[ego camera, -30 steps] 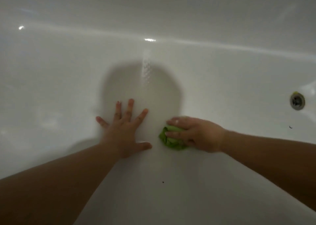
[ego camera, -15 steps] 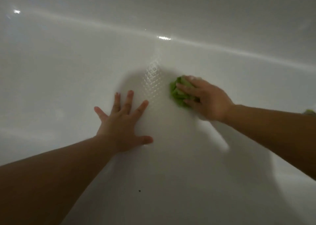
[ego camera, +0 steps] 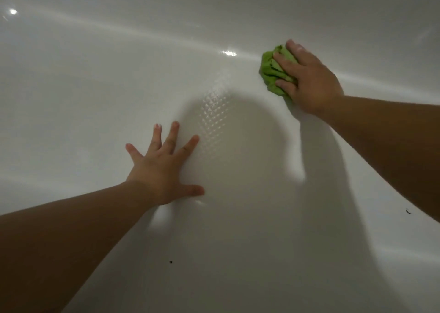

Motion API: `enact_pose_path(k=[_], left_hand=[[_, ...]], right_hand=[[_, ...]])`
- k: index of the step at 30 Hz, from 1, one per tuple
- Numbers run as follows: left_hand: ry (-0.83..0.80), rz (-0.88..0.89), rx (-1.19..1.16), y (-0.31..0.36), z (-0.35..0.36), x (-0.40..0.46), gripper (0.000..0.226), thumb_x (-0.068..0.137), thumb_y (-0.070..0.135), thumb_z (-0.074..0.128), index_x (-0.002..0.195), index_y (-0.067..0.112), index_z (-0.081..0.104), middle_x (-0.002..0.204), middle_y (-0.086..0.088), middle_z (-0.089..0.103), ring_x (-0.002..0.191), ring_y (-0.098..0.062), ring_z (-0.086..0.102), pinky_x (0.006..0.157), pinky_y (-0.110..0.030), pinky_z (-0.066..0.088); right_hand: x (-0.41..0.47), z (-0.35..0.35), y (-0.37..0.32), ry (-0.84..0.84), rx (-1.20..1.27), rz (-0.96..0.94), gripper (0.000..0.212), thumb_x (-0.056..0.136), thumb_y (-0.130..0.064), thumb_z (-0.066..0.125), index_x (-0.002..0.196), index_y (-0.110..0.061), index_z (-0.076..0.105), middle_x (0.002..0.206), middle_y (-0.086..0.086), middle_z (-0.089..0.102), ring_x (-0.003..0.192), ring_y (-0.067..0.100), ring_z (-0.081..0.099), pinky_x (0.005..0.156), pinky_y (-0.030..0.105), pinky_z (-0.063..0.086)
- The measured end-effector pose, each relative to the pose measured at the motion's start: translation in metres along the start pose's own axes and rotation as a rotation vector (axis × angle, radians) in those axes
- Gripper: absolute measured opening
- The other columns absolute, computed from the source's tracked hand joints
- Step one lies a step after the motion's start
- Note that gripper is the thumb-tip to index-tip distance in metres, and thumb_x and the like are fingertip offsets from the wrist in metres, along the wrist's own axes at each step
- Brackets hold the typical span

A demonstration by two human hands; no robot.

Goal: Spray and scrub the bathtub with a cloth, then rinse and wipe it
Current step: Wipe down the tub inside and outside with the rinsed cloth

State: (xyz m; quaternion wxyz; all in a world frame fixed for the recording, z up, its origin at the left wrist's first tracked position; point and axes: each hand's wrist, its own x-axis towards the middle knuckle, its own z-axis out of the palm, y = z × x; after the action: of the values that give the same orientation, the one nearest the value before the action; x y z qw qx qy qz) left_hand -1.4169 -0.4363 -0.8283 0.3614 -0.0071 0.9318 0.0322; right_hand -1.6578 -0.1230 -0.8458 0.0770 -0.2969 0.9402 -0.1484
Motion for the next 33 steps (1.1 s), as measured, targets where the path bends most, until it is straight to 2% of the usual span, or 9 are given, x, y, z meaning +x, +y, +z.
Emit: enact_pose_path(k=[3,9,12,18,20,24,27,31,33], left_hand=[[0.008,-0.010,-0.023,0.007,-0.002,-0.001,0.123,0.061,0.103,0.043,0.146,0.059,-0.033,0.161,0.005,-0.043,0.151,-0.032,-0.036,0.110,-0.084,0.007],[-0.033,-0.012,-0.047,0.025,-0.001,-0.008,0.123,0.063,0.100,0.047,0.149,0.057,-0.030,0.161,0.005,-0.043,0.151,-0.033,-0.035,0.110,-0.084,0.007],[-0.049,-0.012,-0.041,0.035,0.002,-0.009,0.124,0.063,0.100,0.047,0.148,0.056,-0.031,0.160,0.004,-0.044,0.151,-0.033,-0.035,0.109,-0.085,0.009],[-0.047,-0.007,-0.046,0.046,0.004,-0.009,0.124,0.061,0.101,0.046,0.147,0.058,-0.032,0.161,0.004,-0.044,0.150,-0.033,-0.037,0.109,-0.086,0.007],[-0.039,-0.006,-0.052,0.048,0.005,-0.008,0.124,0.060,0.103,0.045,0.147,0.058,-0.032,0.161,0.005,-0.044,0.149,-0.033,-0.039,0.109,-0.085,0.004],[-0.014,0.007,-0.055,0.051,0.007,-0.006,0.123,0.059,0.105,0.041,0.147,0.058,-0.031,0.161,0.005,-0.043,0.148,-0.032,-0.040,0.109,-0.085,0.000],[0.000,0.009,-0.058,0.058,0.007,-0.006,0.122,0.060,0.104,0.039,0.148,0.057,-0.030,0.162,0.005,-0.042,0.149,-0.032,-0.039,0.110,-0.084,0.001],[-0.011,0.013,-0.061,0.067,0.007,-0.014,0.115,0.069,0.100,0.039,0.150,0.055,-0.029,0.162,0.004,-0.042,0.149,-0.032,-0.038,0.112,-0.083,0.005],[-0.036,0.017,-0.064,0.075,0.008,-0.020,0.114,0.071,0.097,0.041,0.150,0.054,-0.029,0.162,0.004,-0.041,0.150,-0.033,-0.037,0.111,-0.083,0.008]], right_hand=[[-0.018,0.009,-0.019,0.002,0.035,0.077,0.061,0.101,-0.045,0.058,0.158,-0.032,0.040,0.168,0.013,0.028,0.152,0.038,0.029,0.124,0.045,0.027],[-0.189,0.026,-0.084,-0.262,0.124,-0.302,0.055,0.102,-0.053,0.055,0.148,-0.024,0.058,0.156,0.017,0.048,0.140,0.036,0.050,0.118,0.047,0.039],[-0.238,0.029,-0.098,-0.316,0.120,-0.278,0.058,0.098,-0.059,0.060,0.147,-0.028,0.057,0.154,0.010,0.051,0.140,0.033,0.050,0.112,0.049,0.044],[-0.162,0.046,-0.062,-0.089,0.048,-0.195,0.054,0.098,-0.052,0.064,0.137,-0.014,0.066,0.140,0.020,0.061,0.121,0.041,0.062,0.101,0.050,0.050],[-0.106,0.037,-0.024,-0.028,-0.013,-0.059,0.065,0.096,-0.061,0.058,0.143,-0.017,0.061,0.146,0.020,0.057,0.130,0.041,0.056,0.106,0.054,0.046],[-0.032,0.000,0.028,0.036,-0.051,0.123,0.078,0.092,-0.067,0.057,0.157,-0.028,0.041,0.168,0.010,0.027,0.154,0.034,0.026,0.125,0.054,0.020],[-0.040,0.000,0.022,0.037,-0.012,0.153,0.073,0.095,-0.058,0.060,0.159,-0.028,0.040,0.168,0.012,0.028,0.152,0.036,0.029,0.125,0.051,0.023],[-0.121,0.020,-0.024,-0.058,0.085,-0.152,0.053,0.101,-0.046,0.060,0.145,-0.018,0.060,0.145,0.020,0.057,0.129,0.041,0.056,0.109,0.051,0.045],[-0.177,0.026,-0.054,-0.134,0.163,-0.336,0.046,0.104,-0.044,0.059,0.141,-0.018,0.064,0.142,0.016,0.061,0.129,0.036,0.058,0.106,0.049,0.046]])
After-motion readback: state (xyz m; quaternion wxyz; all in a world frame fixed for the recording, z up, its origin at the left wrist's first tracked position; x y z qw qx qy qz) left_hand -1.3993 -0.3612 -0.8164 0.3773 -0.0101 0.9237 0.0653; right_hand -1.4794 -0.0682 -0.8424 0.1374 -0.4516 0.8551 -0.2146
